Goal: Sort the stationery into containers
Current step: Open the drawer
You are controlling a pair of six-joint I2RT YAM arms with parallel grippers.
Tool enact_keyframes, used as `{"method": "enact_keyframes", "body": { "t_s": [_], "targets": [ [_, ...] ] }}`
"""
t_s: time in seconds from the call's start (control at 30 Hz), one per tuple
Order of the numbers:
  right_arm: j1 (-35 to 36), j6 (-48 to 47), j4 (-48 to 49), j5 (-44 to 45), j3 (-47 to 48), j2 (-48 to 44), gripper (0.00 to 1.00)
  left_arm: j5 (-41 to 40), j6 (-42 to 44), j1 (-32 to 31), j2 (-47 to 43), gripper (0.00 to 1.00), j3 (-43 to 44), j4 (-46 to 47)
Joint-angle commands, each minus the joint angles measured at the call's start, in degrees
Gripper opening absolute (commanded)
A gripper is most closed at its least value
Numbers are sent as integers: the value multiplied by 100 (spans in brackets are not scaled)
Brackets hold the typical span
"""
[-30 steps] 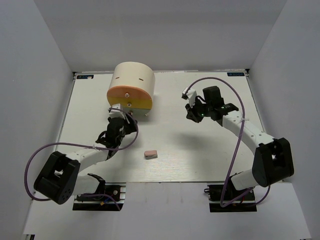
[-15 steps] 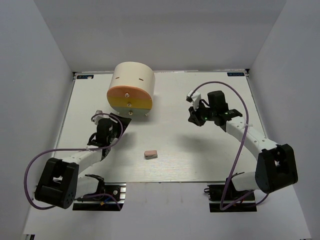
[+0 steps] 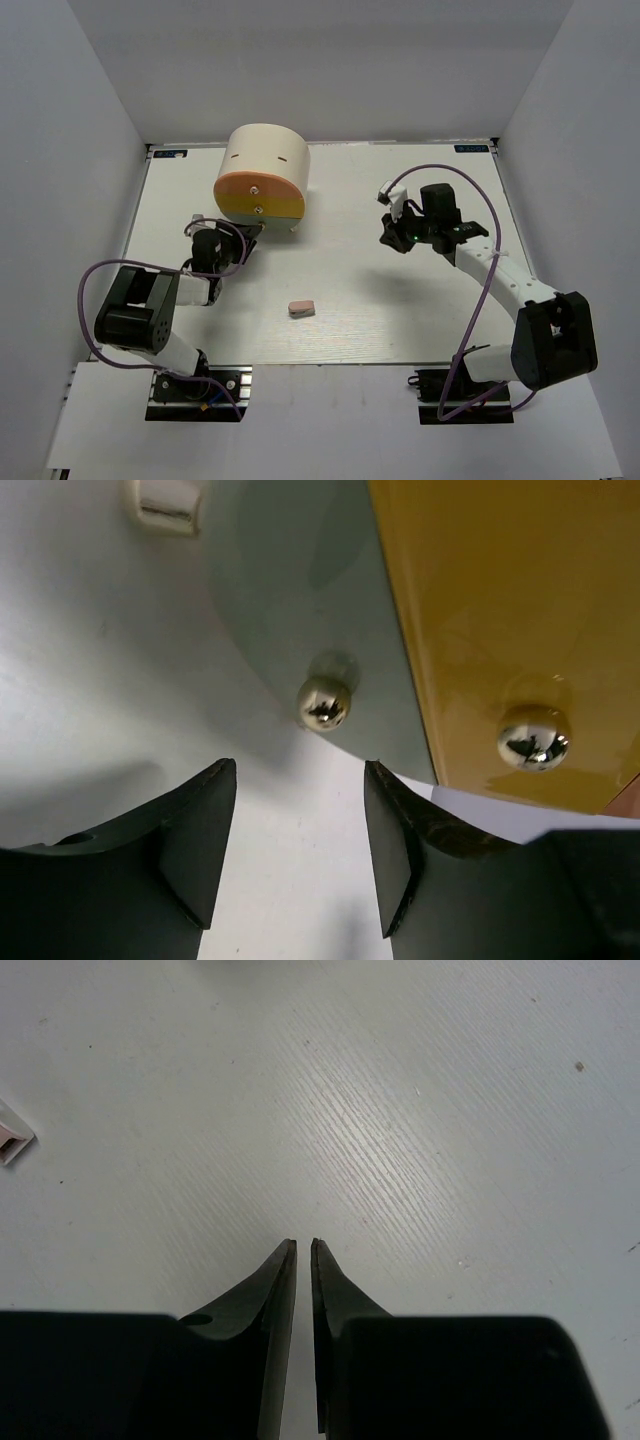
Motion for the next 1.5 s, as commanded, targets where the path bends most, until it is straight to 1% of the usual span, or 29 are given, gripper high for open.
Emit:
{"method": "enact_keyframes", "body": {
  "t_s": [0.0, 0.27, 0.47, 0.7, 0.8, 0.87, 0.9, 0.97, 1.07, 1.13, 1.3, 1.37, 1.47],
  "targets": [
    [-39, 37, 192, -128, 52, -35, 17, 222, 145, 97, 146, 63, 273, 559],
    [-74, 2, 139, -146, 193, 176, 17, 336, 146, 150, 567, 62, 511, 813],
    [-100, -50, 87, -146, 307, 298, 17, 389, 146, 150, 778, 55, 626, 936],
    [-101, -51, 78, -181, 386, 404, 17, 442, 146, 150, 893, 52, 678, 1007],
    [-109, -59, 69, -190, 422, 457, 17, 390, 146, 150, 946, 49, 678, 1007],
    [-101, -59, 69, -190, 448, 466, 17, 389, 146, 150, 998, 45, 678, 1007],
    [-101, -42, 69, -190, 448, 466, 17, 389, 146, 150, 999, 45, 678, 1007],
    [-101, -59, 51, -208, 448, 483, 17, 389, 146, 150, 1060, 41, 730, 1069],
    [-127, -59, 43, -208, 439, 474, 17, 389, 146, 150, 1174, 38, 731, 1130],
    [-118, -59, 43, -208, 431, 466, 17, 389, 146, 150, 1174, 38, 731, 1235],
    [-127, -68, 43, -199, 404, 457, 17, 389, 146, 150, 1227, 29, 731, 1236],
    [-101, -59, 43, -216, 404, 457, 17, 389, 146, 150, 1158, 29, 731, 1236],
    [-109, -68, 43, -208, 422, 448, 17, 450, 146, 150, 1043, 27, 547, 1236]
  ]
}}
